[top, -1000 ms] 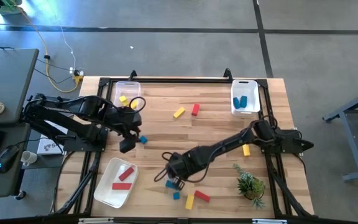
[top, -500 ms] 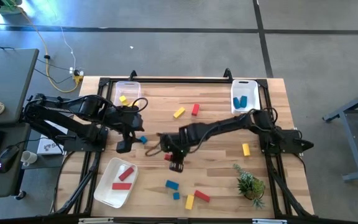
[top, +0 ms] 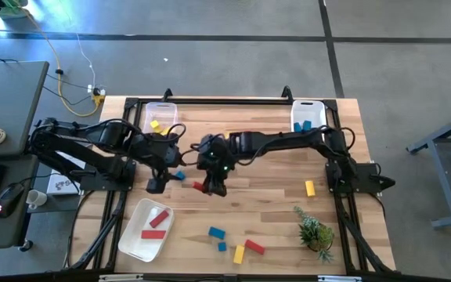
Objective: Sort & place blocks by color
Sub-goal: Put the red block into the bottom white bin
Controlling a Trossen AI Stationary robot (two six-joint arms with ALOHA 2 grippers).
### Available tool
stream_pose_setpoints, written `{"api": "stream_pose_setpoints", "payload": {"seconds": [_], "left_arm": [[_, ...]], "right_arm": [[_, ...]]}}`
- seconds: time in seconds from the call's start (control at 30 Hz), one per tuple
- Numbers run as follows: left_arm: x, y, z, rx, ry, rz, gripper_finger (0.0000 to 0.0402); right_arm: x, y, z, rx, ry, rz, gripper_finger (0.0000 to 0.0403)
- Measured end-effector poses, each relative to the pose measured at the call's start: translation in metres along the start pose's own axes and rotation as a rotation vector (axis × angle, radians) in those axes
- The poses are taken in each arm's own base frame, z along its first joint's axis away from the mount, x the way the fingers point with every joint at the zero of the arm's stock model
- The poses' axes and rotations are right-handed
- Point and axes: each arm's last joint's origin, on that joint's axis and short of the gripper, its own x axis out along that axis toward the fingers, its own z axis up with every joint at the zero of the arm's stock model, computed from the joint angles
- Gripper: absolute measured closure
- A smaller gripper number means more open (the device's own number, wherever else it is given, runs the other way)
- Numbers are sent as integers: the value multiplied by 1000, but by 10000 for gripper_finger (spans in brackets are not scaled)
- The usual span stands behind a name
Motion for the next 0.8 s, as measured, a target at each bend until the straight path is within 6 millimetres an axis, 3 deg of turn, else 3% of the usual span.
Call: {"api": "stream_pose_setpoints", "payload": {"seconds": [0.3,0.8], "left_arm": [[0,-8,4,65,-42,-24,188],[1,-9,9,75,-84,-24,188]], "right_arm": [[-20,3,17,-31,-108,115,332],[-26,8,33,14,-229,217,332]]}}
